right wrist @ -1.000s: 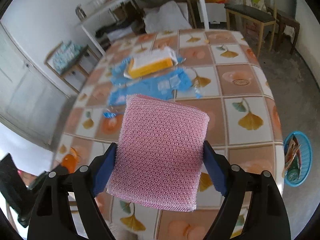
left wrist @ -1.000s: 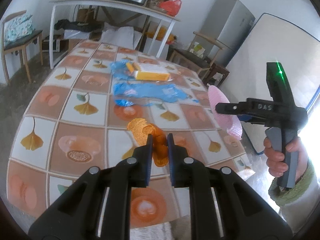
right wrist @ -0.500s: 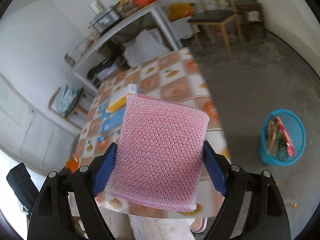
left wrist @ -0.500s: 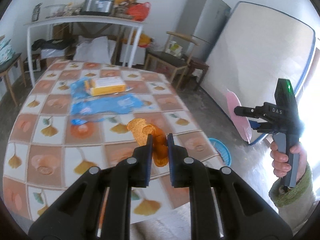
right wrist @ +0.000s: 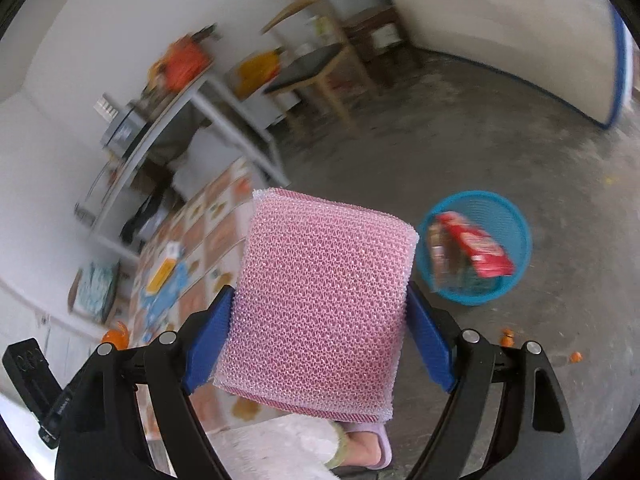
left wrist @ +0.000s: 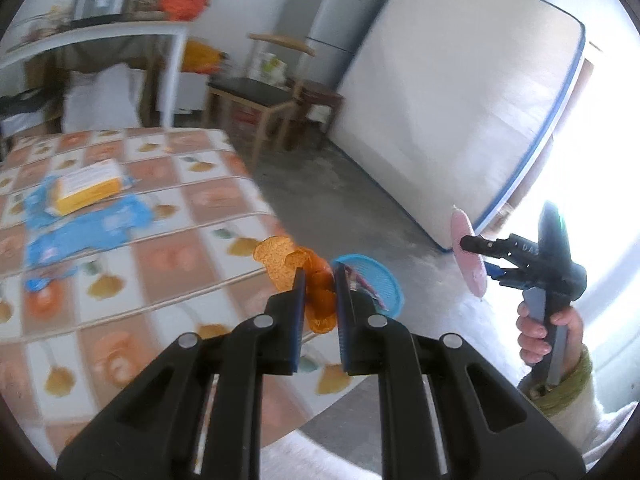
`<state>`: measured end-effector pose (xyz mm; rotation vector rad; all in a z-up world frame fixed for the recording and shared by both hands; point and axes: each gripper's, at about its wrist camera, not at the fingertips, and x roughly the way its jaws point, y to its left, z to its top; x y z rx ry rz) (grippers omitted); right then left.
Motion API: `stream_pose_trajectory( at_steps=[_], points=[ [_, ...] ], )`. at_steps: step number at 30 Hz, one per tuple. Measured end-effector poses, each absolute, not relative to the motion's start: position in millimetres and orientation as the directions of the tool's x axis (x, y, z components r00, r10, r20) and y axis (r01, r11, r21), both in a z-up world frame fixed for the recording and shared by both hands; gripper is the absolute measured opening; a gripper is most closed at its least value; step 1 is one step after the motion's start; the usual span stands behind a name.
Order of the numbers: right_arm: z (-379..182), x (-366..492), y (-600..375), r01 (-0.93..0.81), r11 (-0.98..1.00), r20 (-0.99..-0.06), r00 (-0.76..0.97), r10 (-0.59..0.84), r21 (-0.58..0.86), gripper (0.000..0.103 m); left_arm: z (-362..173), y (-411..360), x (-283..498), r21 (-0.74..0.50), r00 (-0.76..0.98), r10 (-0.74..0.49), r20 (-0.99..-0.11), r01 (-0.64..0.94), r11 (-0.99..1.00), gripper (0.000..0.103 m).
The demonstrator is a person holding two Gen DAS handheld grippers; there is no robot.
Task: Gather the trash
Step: 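Carry the sponge and orange peel toward the blue wastebasket with both tools, then open both tools over the wastebasket to drop the peel and sponge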
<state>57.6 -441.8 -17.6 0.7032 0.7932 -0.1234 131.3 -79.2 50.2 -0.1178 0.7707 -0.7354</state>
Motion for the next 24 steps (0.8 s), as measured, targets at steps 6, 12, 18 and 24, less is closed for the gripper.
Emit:
stream_pose_trajectory(
  at_steps=[6, 12, 18, 24],
  points=[
    [-57.5, 34.7, -486.6, 0.451, 0.688, -0.699, 0.706, 0.115, 0.568, 0.081, 36.9, -166.5, 167.1, -0.42, 0.282, -0.704, -0.652, 0.639, 0.644, 0.013],
    [-112.9, 33.2, -526.2, 0.54, 0.592, -0.729, 0.673, 0.123, 0.599, 0.081, -10.0, -266.2, 201.5, -0.494, 0.065, -0.674, -0.736, 0.628, 0.601, 0.013],
    [-147.4, 29.3, -558.1, 0.593, 0.519, -0.738, 0.665, 0.116, 0.616, 0.081, -55.8, -362.8, 230.3, -0.484, -0.047, -0.59, -0.806, 0.625, 0.612, 0.013],
    [-165.1, 17.9, -584.0, 0.639, 0.473, -0.75, 0.657, 0.074, 0.606, 0.081, -86.2, -461.8, 257.2, -0.487, -0.072, -0.586, -0.807, 0.643, 0.591, 0.037]
  ],
)
